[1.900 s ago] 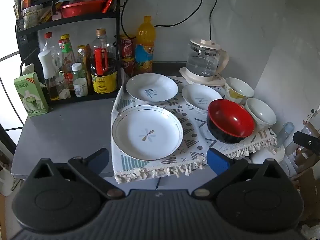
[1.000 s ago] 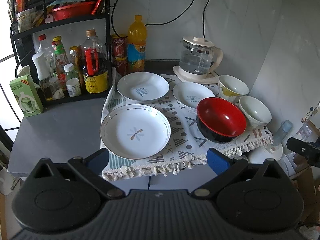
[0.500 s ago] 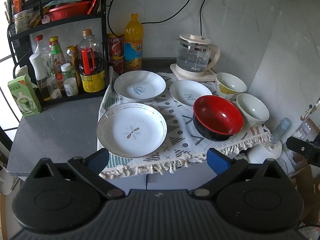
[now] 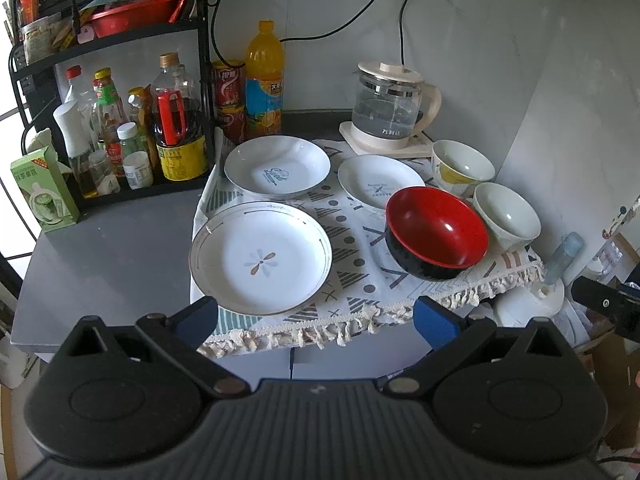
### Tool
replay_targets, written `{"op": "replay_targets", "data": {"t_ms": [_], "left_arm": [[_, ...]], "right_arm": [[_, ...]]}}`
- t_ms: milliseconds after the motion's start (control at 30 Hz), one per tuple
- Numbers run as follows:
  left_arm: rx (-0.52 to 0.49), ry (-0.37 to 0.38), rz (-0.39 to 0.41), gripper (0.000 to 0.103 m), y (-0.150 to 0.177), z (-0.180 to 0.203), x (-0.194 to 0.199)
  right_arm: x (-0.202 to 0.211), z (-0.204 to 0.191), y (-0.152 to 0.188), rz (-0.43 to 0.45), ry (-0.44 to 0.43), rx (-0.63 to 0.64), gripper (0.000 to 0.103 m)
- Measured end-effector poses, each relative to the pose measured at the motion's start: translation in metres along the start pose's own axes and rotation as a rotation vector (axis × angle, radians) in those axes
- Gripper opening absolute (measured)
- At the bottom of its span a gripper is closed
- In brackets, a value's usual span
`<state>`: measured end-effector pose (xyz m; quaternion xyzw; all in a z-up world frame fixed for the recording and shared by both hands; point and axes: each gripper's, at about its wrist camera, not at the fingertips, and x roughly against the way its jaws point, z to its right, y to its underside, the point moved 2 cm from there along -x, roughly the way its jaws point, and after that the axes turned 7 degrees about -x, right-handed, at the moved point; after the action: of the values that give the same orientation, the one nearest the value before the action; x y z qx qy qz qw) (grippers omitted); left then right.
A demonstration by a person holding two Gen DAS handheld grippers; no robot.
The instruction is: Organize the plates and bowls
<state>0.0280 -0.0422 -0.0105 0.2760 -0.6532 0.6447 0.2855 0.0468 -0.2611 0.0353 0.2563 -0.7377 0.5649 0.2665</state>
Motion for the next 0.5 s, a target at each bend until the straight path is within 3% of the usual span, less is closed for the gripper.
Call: {"op": "replay_targets", "data": {"t_ms": [500], "left_arm": [[-0.020, -0.004, -0.010, 0.103, -0.007, 0.012, 0.000]], "right_arm": [[-0.005, 0.005, 0.000, -0.010, 0.003, 0.004, 0.103]]}}
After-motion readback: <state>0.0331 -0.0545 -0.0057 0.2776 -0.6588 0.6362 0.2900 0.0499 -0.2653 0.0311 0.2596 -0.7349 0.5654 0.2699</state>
